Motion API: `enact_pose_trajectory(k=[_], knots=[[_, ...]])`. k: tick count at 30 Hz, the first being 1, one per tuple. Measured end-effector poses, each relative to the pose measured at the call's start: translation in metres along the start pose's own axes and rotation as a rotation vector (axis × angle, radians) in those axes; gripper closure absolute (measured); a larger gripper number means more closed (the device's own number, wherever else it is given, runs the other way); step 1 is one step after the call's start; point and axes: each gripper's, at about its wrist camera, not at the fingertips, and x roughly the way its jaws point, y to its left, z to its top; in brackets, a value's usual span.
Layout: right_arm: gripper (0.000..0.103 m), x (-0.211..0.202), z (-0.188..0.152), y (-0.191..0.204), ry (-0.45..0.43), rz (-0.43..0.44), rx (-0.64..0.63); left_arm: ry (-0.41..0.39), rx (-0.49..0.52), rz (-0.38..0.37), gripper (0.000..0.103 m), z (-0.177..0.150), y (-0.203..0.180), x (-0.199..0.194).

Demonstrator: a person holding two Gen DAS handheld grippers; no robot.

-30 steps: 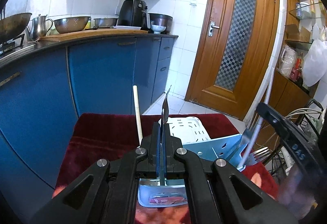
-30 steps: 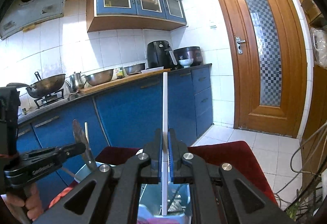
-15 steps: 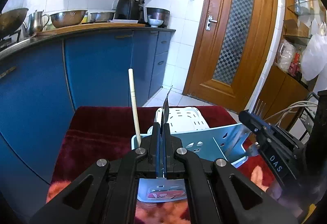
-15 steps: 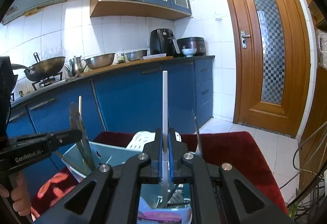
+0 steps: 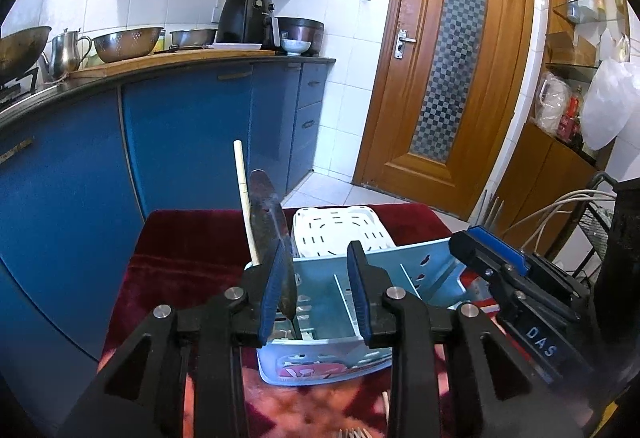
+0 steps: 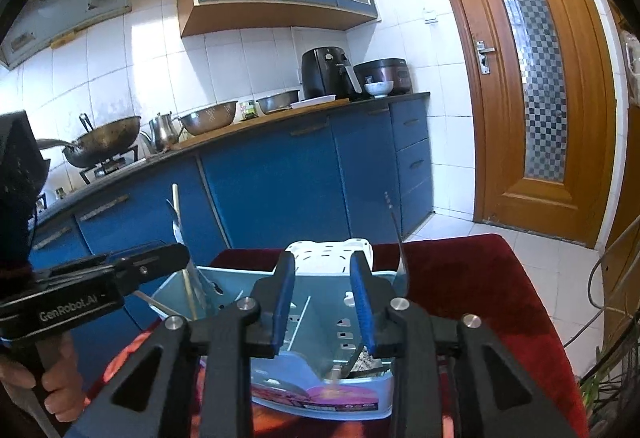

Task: Organize utensils
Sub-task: 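Lower both utensils into the holder and open both grippers, then withdraw both open grippers from the holder back toward the remaining utensils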

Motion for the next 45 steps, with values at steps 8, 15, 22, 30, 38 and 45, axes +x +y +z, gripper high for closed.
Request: enact_pose_trajectory(k=[8,15,22,30,38,45], knots=[[0.069,-0.023,0.001,-0.003,0.002,0.034,0.057,0.006,-0.005,-0.023,0.071,-0.001,-0.001,-0.019],[0.069,-0.044,-0.001,-0.005,0.008,0.046,0.091,0.009,0.01,-0.03,0.071,-0.005,-0.005,-0.037],[0.069,-0.066,-0.004,-0.002,0.008,0.06,0.1,0.012,0.009,-0.034,0.071,-0.013,-0.007,-0.054],[0.069,-0.086,-0.012,0.005,0.04,0.04,0.097,0.033,-0.002,-0.025,0.071,-0.027,-0.004,-0.07],[0.069,-0.098,-0.036,0.01,0.123,0.011,0.11,0.09,-0.024,-0.023,0.071,-0.054,0.0,-0.08],[0.069,-0.101,-0.062,0.007,0.198,-0.012,0.132,0.155,-0.049,-0.018,0.071,-0.081,0.007,-0.078]])
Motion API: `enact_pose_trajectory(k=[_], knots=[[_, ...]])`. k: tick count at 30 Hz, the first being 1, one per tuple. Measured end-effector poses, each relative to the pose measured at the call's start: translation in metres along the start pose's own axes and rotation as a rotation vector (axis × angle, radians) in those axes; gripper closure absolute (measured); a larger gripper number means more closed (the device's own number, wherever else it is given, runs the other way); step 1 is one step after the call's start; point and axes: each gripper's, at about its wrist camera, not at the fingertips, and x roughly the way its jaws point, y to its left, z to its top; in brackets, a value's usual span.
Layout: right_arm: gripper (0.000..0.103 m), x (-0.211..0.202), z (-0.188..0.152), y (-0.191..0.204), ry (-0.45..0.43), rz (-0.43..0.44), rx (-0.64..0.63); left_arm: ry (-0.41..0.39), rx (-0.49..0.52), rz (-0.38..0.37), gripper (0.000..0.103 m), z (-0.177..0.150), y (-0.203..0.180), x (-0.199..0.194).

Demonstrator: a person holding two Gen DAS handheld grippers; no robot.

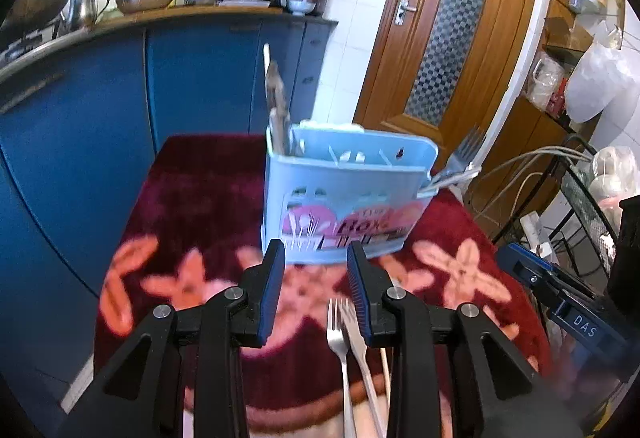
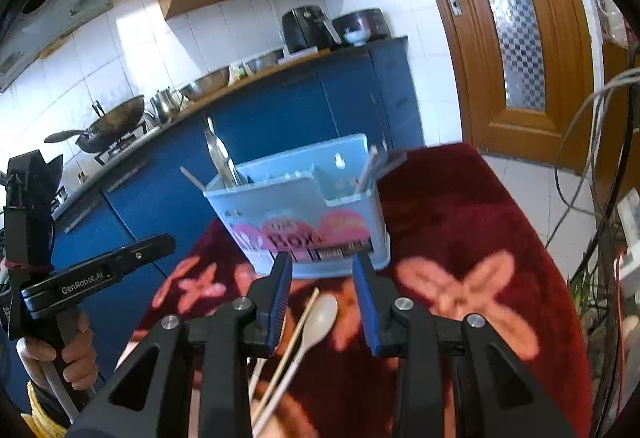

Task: Organize utensils
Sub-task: 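Withdraw both open grippers from the holder back toward the remaining utensils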

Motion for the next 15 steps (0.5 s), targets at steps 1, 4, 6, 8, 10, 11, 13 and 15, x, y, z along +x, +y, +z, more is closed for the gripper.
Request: enact_pose_trajectory(k=[1,4,6,8,10,11,13,15], knots=[[0.069,0.001,-0.004,-0.002,0.013,-0.004,0.003,0.013,-0.003,0.0,0.071,-0.003,0.001,0.002],[0.069,0.006,-0.013,-0.007,0.046,-0.013,0.009,0.048,-0.01,0.001,0.071,-0.012,0.003,0.01],[0.069,0.007,-0.02,-0.011,0.063,-0.016,0.018,0.071,-0.012,0.002,0.071,-0.017,0.004,0.016],[0.069,0.01,-0.026,-0.016,0.085,-0.017,0.034,0.096,-0.013,0.002,0.071,-0.022,0.005,0.023],[0.069,0.014,-0.031,-0.019,0.103,-0.019,0.045,0.129,-0.009,0.003,0.071,-0.029,0.004,0.032],[0.069,0.016,-0.033,-0.02,0.111,-0.021,0.049,0.141,-0.007,0.005,0.071,-0.031,0.004,0.036],[0.068,0.019,-0.037,-0.024,0.127,-0.026,0.056,0.171,0.0,0.007,0.071,-0.036,0.002,0.044],[0.067,0.021,-0.041,-0.027,0.141,-0.029,0.064,0.201,0.004,0.007,0.071,-0.041,0.001,0.052]])
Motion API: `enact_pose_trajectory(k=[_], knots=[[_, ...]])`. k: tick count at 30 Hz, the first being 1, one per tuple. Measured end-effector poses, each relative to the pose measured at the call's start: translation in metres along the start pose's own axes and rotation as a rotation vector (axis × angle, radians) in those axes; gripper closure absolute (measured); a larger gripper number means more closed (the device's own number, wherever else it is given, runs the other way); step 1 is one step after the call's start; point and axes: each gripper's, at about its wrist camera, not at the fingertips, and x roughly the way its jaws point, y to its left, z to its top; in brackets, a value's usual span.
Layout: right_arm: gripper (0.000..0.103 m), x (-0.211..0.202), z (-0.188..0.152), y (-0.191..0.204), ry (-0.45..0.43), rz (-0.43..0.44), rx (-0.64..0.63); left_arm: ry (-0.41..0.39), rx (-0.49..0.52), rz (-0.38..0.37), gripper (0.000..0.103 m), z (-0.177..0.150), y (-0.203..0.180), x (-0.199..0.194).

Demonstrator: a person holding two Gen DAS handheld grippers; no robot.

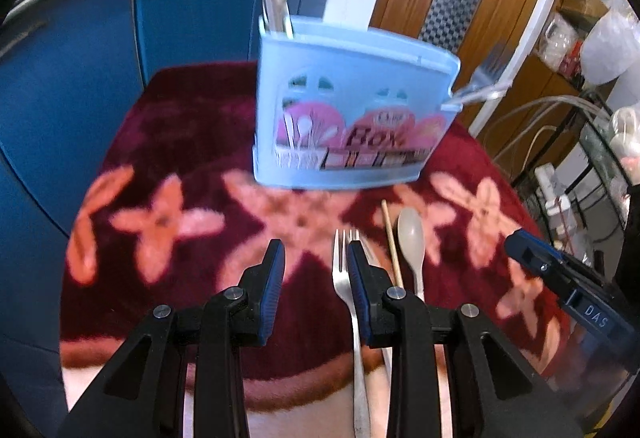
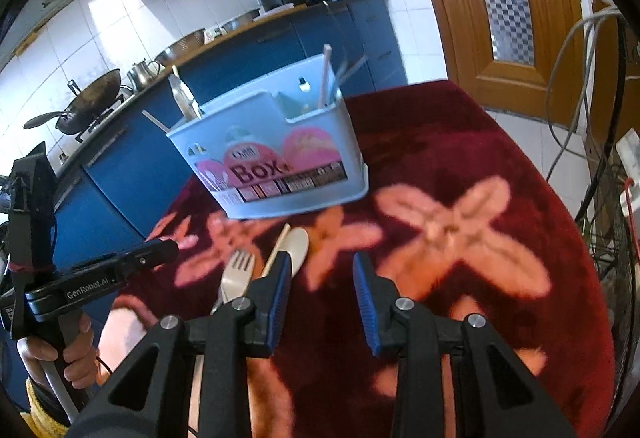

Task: Organize utensils
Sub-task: 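Withdraw both open grippers from the holder back toward the remaining utensils, then grasp a silver fork with the left gripper while the right gripper grasps a beige spoon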

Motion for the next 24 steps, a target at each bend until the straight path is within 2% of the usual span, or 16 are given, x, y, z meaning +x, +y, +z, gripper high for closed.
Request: enact_pose_trajectory(k=[8,16,24], knots=[[0.067,0.003,-0.007,-0.01,0.025,-0.002,0.022,0.115,0.014,0.008,0.071,-0.015,-0.004,0.027],[0.067,0.006,-0.01,-0.015,0.03,0.006,0.036,0.186,0.061,0.017,0.071,-0.025,-0.015,0.035],[0.067,0.008,-0.013,-0.018,0.038,0.014,0.051,0.203,0.133,0.06,0.071,-0.028,-0.031,0.048]])
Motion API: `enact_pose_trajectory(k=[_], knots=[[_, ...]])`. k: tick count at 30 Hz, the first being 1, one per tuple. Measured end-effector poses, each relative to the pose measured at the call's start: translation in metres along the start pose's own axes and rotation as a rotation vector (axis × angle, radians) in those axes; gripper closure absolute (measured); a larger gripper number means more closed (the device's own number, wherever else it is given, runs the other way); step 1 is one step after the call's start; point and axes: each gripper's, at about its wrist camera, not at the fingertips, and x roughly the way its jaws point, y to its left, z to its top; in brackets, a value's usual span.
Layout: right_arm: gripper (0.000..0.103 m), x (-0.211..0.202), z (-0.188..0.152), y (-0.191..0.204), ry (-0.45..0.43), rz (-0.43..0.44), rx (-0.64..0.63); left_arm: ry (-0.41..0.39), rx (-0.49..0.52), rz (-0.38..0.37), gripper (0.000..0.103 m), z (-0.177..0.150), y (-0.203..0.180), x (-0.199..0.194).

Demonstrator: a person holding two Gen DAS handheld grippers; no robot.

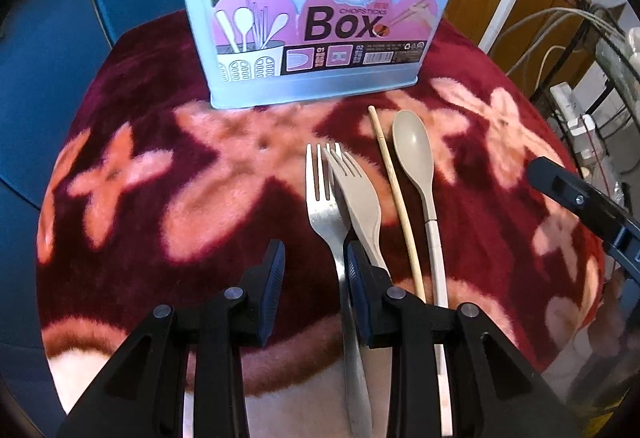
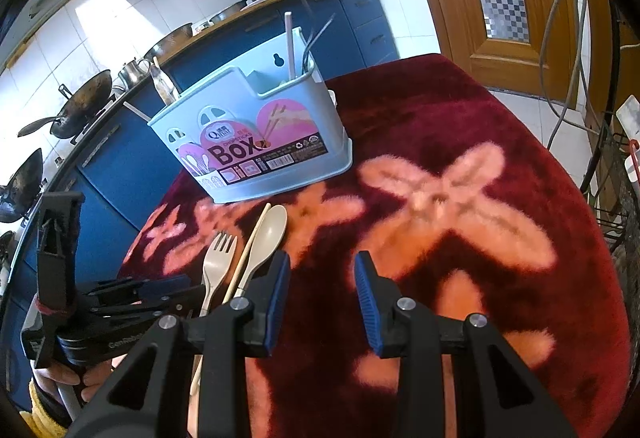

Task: Organize utensils
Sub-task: 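Grasp a silver fork with the left gripper while the right gripper grasps a beige spoon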

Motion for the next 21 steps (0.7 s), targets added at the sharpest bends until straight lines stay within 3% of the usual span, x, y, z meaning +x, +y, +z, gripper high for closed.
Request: enact_pose_trajectory(k=[3,8,13,21], knots=[[0.067,0.001,-0.001,-0.001,0.002,0.004,0.005,-0.003,-0.015,-0.006,0.075,0.003,0.001,0.003],[0.067,0.002,-0.002,0.0,0.007,0.004,0.005,-0.02,-0.048,-0.039,0.096,0.005,0.007,0.001],[0.067,0.002,-0.002,0.003,0.013,0.001,-0.001,-0.064,-0.092,-0.05,0.098,0.004,0.017,-0.011],[0.067,0.01,-0.001,0.016,0.042,0.006,-0.028,-0.109,-0.121,0.057,0.098,0.0,0.041,-0.025]])
